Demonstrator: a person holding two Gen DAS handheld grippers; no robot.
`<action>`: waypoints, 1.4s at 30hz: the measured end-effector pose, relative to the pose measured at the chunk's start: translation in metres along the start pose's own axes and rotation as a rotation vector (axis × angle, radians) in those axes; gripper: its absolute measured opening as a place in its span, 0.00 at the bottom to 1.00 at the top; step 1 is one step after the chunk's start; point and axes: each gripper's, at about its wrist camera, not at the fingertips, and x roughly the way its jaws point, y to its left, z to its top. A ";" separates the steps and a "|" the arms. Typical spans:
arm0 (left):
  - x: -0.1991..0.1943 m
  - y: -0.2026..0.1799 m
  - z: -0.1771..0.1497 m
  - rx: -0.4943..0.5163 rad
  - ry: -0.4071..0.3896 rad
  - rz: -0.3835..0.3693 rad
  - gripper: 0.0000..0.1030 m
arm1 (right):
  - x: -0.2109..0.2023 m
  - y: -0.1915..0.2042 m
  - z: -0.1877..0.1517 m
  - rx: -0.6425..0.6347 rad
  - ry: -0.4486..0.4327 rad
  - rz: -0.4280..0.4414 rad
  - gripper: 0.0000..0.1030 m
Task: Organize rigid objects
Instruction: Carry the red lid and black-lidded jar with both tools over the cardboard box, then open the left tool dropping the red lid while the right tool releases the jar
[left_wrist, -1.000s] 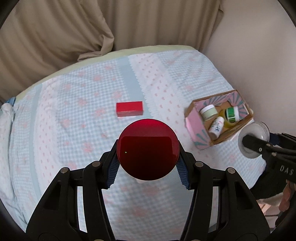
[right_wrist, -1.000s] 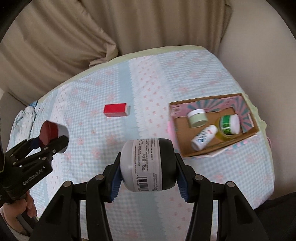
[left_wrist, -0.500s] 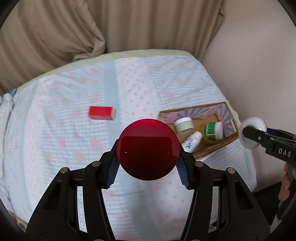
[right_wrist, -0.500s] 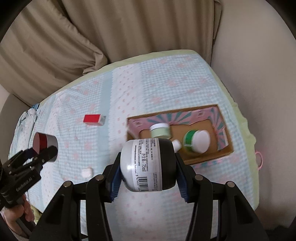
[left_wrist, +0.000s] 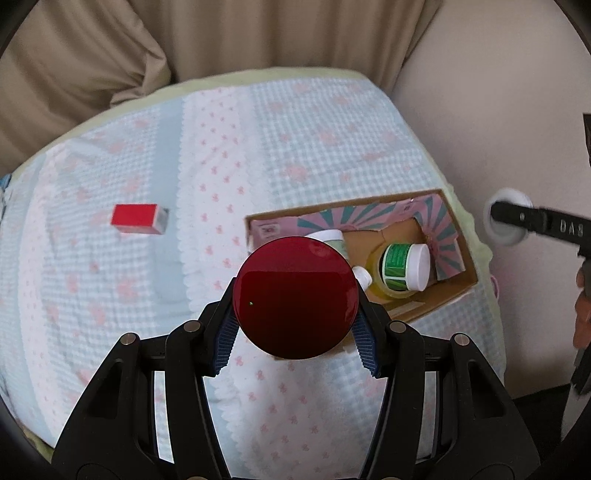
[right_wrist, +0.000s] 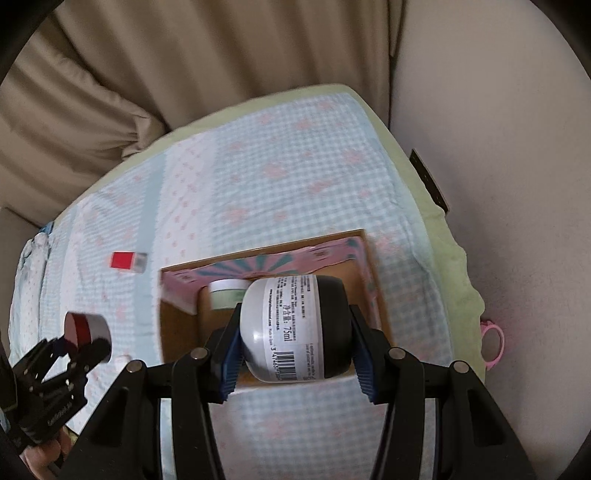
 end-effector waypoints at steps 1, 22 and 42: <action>0.008 -0.003 0.002 0.005 0.010 0.008 0.50 | 0.008 -0.007 0.005 0.008 0.011 0.000 0.46; 0.149 -0.015 0.012 0.085 0.232 0.077 0.50 | 0.150 -0.043 0.039 0.037 0.197 0.011 0.46; 0.100 -0.005 0.016 0.138 0.138 0.081 1.00 | 0.128 -0.016 0.027 -0.049 0.104 0.039 1.00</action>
